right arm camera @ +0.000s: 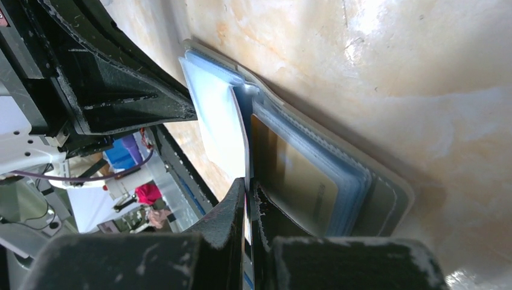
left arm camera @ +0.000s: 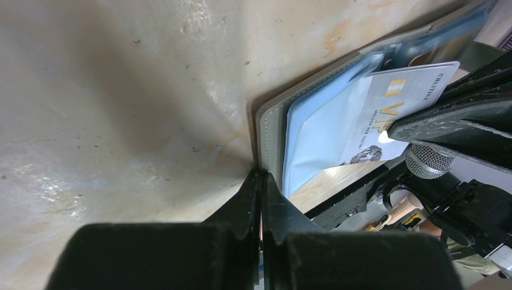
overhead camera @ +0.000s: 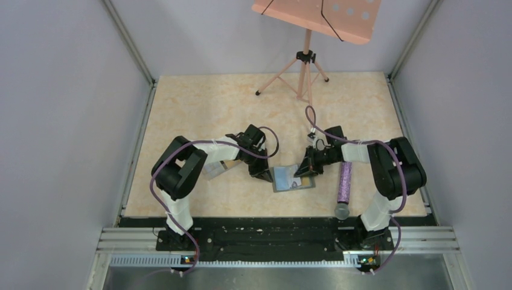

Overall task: Put the credit cards into the card holder
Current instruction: Insert the credit card into the card holder.

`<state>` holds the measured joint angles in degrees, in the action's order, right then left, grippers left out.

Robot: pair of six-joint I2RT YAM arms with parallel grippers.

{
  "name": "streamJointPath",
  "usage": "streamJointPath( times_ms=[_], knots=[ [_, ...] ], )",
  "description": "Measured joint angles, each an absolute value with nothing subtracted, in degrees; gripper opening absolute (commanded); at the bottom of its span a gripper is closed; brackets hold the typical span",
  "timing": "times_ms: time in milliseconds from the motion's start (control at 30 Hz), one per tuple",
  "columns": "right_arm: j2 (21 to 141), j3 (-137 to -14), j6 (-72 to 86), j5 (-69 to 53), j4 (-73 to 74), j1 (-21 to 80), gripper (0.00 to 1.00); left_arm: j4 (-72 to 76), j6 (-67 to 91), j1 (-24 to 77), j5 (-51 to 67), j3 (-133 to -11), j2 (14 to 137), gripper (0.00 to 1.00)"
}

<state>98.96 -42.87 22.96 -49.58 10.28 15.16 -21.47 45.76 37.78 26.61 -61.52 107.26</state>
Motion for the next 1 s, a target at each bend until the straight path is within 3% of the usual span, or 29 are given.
streamJointPath(
  times_ms=[433,833,1000],
  knots=[
    [100.4,-43.2,24.3,-51.3,8.1,16.5,0.0,-21.6,45.8,37.7,26.8,-61.6,107.4,0.0],
    [101.8,-44.4,26.1,-49.0,7.9,19.2,0.13,-21.6,46.4,37.7,26.8,-61.6,107.4,0.0],
    [101.6,-47.5,24.6,-44.5,12.6,21.4,0.27,-21.6,46.5,37.7,26.8,-61.6,107.4,0.0]
  ],
)
